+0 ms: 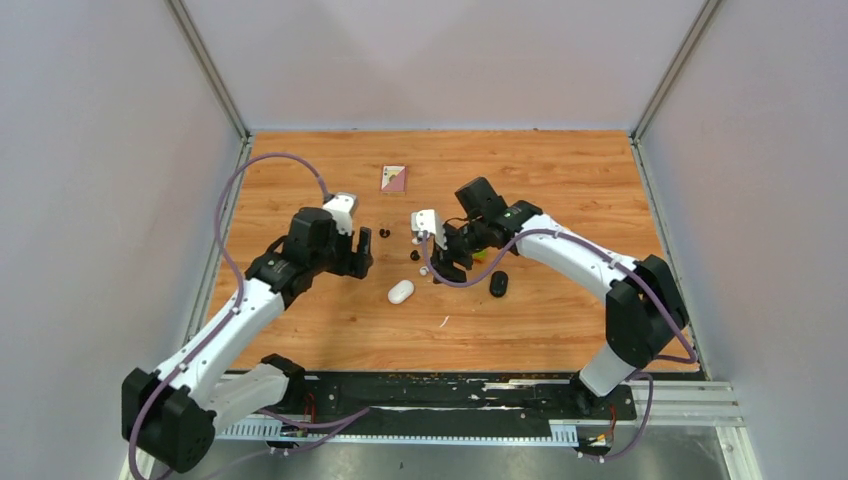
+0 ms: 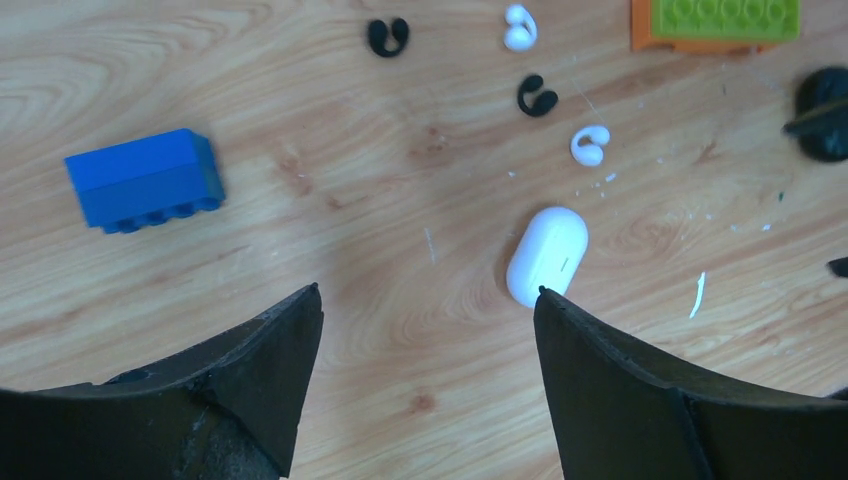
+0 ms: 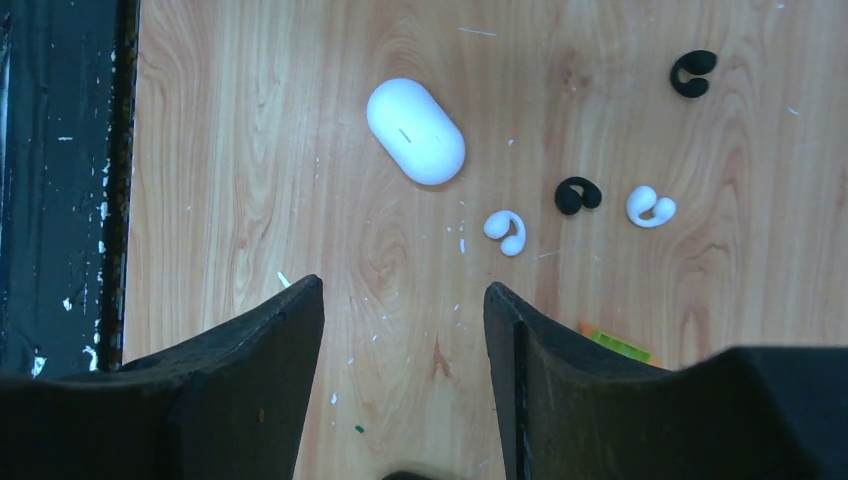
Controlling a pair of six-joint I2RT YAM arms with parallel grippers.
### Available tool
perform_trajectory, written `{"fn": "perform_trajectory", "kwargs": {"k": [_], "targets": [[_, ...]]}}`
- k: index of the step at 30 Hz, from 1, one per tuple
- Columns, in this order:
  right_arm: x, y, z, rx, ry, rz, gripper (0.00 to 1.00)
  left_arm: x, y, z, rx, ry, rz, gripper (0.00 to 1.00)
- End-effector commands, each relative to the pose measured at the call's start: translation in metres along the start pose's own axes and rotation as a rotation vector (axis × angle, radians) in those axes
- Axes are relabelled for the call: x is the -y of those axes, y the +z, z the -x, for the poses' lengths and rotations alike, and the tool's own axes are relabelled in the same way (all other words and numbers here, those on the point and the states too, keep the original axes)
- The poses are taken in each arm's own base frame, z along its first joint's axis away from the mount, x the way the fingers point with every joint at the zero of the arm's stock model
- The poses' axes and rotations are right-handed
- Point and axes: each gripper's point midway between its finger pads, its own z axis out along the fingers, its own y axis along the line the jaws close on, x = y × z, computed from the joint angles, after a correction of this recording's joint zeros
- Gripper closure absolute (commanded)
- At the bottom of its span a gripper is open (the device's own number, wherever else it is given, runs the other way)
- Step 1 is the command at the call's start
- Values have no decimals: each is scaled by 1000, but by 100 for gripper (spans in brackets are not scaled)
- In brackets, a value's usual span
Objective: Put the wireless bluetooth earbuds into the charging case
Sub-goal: Pick up the charging case at the center of the board.
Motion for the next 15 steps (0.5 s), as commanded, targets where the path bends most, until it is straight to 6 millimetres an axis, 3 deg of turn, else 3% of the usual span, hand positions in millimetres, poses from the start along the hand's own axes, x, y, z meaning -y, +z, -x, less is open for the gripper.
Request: {"fn": "perform_trajectory", "kwargs": {"k": [1, 11, 15], "targets": [[10, 6, 18, 21, -86, 15, 41, -16, -25, 10, 97, -100, 47, 14], [7, 49, 16, -39, -124, 122, 48, -51, -18, -1, 55, -137, 226, 8], [7, 69, 12, -72, -212, 150, 46, -55, -17, -7, 38, -150, 240, 4]]}}
